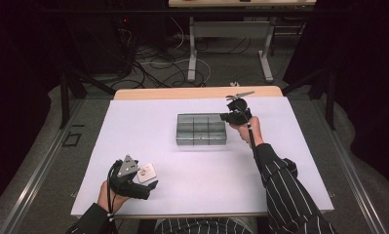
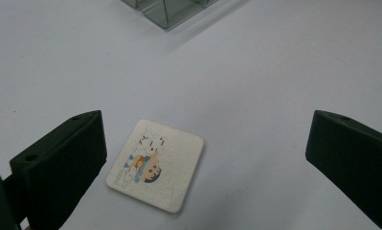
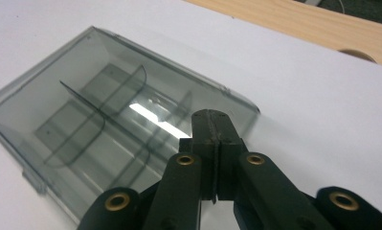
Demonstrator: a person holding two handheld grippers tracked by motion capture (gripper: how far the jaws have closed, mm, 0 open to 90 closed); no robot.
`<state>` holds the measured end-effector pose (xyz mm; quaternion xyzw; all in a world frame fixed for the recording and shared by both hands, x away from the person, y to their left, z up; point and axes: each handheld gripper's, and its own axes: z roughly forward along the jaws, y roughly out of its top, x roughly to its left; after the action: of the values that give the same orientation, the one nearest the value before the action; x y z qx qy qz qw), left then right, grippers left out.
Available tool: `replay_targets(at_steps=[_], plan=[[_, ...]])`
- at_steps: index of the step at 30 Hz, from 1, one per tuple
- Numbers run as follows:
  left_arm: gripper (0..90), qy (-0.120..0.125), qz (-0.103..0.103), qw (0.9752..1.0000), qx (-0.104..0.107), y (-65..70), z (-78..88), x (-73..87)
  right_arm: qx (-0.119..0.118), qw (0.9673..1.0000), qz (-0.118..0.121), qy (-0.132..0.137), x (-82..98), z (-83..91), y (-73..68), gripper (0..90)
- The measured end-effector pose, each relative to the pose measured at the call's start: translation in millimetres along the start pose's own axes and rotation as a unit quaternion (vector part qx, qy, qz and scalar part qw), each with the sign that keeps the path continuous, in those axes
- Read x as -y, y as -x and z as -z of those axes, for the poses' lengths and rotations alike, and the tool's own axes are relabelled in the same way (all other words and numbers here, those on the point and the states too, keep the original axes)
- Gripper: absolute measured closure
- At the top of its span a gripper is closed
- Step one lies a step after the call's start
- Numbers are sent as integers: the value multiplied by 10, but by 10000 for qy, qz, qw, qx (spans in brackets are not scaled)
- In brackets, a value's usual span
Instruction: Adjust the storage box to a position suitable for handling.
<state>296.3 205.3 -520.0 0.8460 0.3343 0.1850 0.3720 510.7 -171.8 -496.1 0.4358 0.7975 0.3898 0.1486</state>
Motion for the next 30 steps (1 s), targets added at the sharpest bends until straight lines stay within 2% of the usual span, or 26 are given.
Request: replay_targets(at_steps=[3, 5, 6, 8, 9, 10, 11, 12, 14, 16, 22, 26, 28, 29, 30], plan=[[5, 6, 46, 10000, 52, -4, 3, 0, -9, 10000, 21, -56, -60, -87, -19, 900], [5, -15, 16, 10000, 62, -8, 3, -2, 15, 9999, 36, -140, -150, -221, -69, 900], [5, -45, 4, 10000, 78, -10, 6, -5, 15, 9999, 36, -140, -150, -221, -69, 900], [4, -42, -4, 10000, 80, -9, 4, -6, 89, 9998, 104, -109, -248, -352, -126, 900], [4, -56, 4, 9999, 85, -8, 6, -5, 89, 9998, 104, -109, -248, -352, -126, 900], [5, 33, 15, 10000, 25, -3, -6, 2, 124, 9997, 169, -159, -282, -389, -143, 900], [5, 43, 17, 10000, 30, -3, -6, 3, 157, 9996, 154, -172, -341, -469, -180, 900], [5, -9, 4, 10000, 60, -7, 2, 0, 225, 9994, 176, -175, -368, -510, -195, 900], [5, 0, -1, 10000, 67, -6, 1, 1, 223, 9993, 186, -215, -393, -546, -213, 900], [5, 47, 9, 10000, 47, -2, -6, 5, 311, 9990, 166, -265, -449, -658, -247, 900], [5, -5, 21, 10000, 95, -9, 2, 2, 425, 9980, 157, -446, -519, -793, -273, 900], [5, -4, 17, 10000, 95, -8, 0, 2, 461, 9968, 219, -609, -546, -864, -296, 900], [5, 3, 16, 9999, 100, -8, -4, 2, 553, 9956, 291, -705, -545, -897, -300, 900], [5, 3, 13, 9999, 105, -7, -4, 3, 516, 9964, 282, -606, -535, -922, -302, 900], [5, 2, 10, 9999, 104, -7, -4, 2, 520, 9956, 259, -737, -535, -935, -315, 900]])
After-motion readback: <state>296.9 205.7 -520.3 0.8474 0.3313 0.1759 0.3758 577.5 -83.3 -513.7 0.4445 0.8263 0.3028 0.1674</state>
